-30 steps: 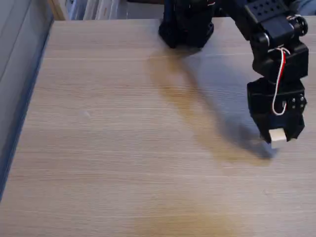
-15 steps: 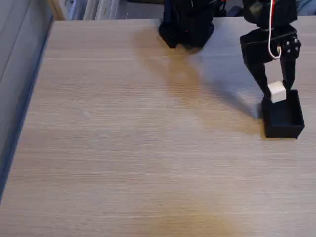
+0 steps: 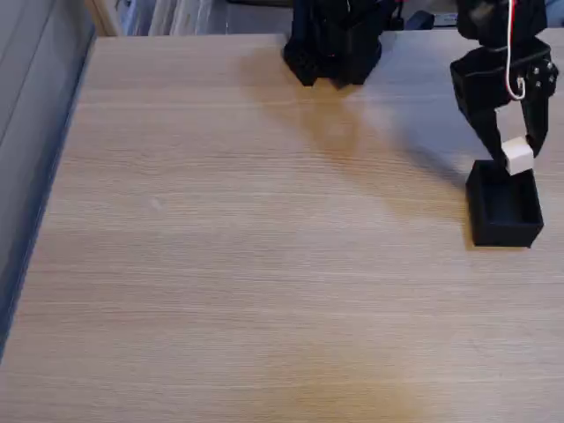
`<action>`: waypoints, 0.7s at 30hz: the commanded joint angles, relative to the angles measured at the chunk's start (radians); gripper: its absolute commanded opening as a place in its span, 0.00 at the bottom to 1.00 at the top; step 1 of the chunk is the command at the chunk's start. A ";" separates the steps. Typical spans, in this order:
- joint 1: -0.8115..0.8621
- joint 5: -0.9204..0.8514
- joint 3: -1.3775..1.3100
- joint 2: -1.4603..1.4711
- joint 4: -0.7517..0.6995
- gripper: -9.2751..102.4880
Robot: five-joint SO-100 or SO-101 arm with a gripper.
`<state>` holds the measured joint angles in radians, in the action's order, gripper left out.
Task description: Pick a white block and place it in the black box.
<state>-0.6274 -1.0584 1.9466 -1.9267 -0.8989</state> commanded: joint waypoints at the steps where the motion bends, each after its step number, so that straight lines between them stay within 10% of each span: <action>1: 0.003 0.009 -0.021 0.014 0.025 0.09; 12: 0.052 0.023 -0.034 0.057 0.081 0.26; 21: 0.107 -0.014 -0.029 0.006 0.054 0.14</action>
<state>-0.5323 -1.0661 1.9466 -1.8699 -0.8345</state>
